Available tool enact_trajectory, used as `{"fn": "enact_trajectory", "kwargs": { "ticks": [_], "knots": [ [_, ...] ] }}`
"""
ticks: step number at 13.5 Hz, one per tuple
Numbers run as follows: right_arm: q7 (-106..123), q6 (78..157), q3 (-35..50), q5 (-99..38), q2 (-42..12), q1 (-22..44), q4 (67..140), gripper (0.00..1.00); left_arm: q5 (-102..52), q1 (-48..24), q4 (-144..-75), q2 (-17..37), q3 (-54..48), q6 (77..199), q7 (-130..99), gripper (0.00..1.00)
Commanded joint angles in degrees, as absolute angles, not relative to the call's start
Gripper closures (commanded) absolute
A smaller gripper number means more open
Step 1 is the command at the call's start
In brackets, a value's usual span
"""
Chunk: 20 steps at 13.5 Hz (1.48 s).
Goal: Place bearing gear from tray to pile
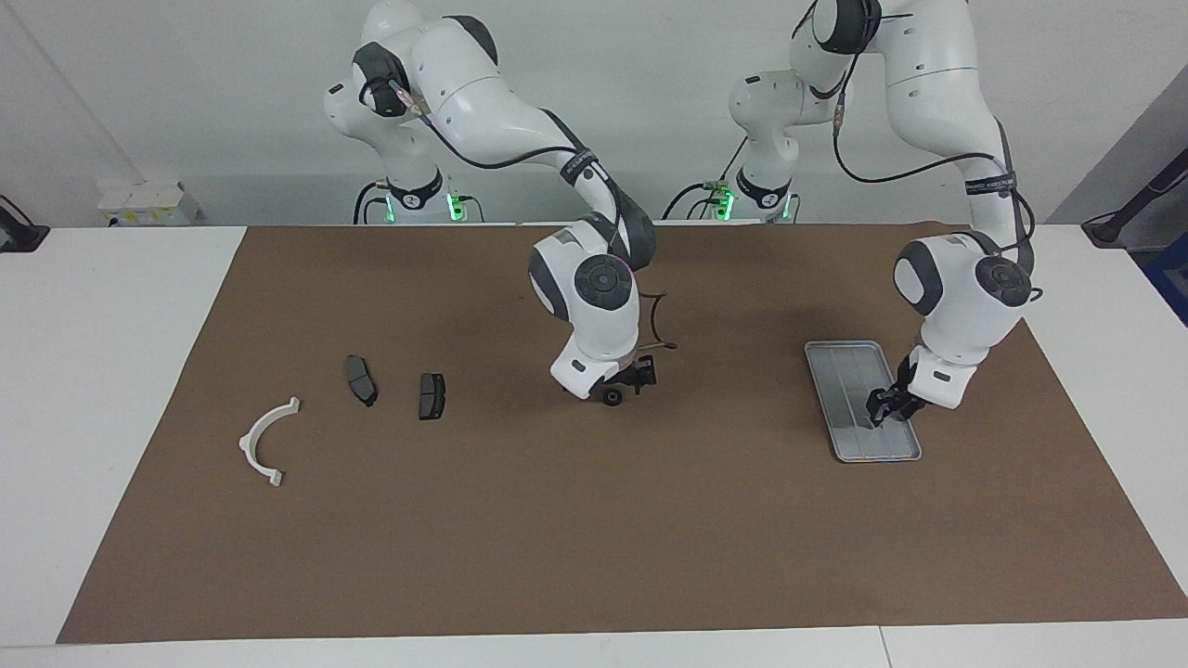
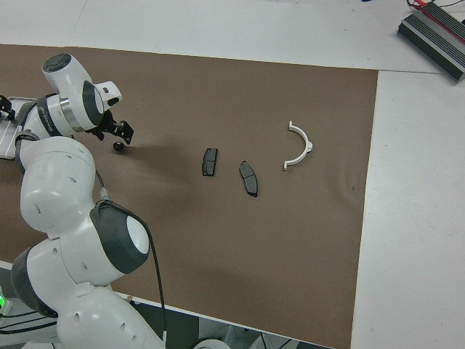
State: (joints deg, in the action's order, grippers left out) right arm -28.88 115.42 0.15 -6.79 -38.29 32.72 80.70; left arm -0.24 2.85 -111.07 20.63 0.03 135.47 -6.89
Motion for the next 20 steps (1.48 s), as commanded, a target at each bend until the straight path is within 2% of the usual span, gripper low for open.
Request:
{"fn": "enact_trajectory", "kwargs": {
  "ticks": [1, 7, 20],
  "knots": [
    [-26.98, 117.77, 0.35, -8.44, -35.25, 32.52, 85.69, 0.0, 0.26, 1.5, -111.97, 20.04, 0.53, 136.41, -9.57, 0.39],
    [-27.95, 122.07, 1.58, -9.32, -35.16, 34.09, 86.48, 0.0, 0.26, 0.88, -113.73, 19.69, 0.53, 136.93, -10.55, 0.4],
    [-26.46, 123.92, 1.58, -9.23, -35.25, 32.52, 87.62, 0.0, 0.35, 1.32, -113.64, 20.21, 0.61, 138.52, -10.02, 0.42]
  ]
}}
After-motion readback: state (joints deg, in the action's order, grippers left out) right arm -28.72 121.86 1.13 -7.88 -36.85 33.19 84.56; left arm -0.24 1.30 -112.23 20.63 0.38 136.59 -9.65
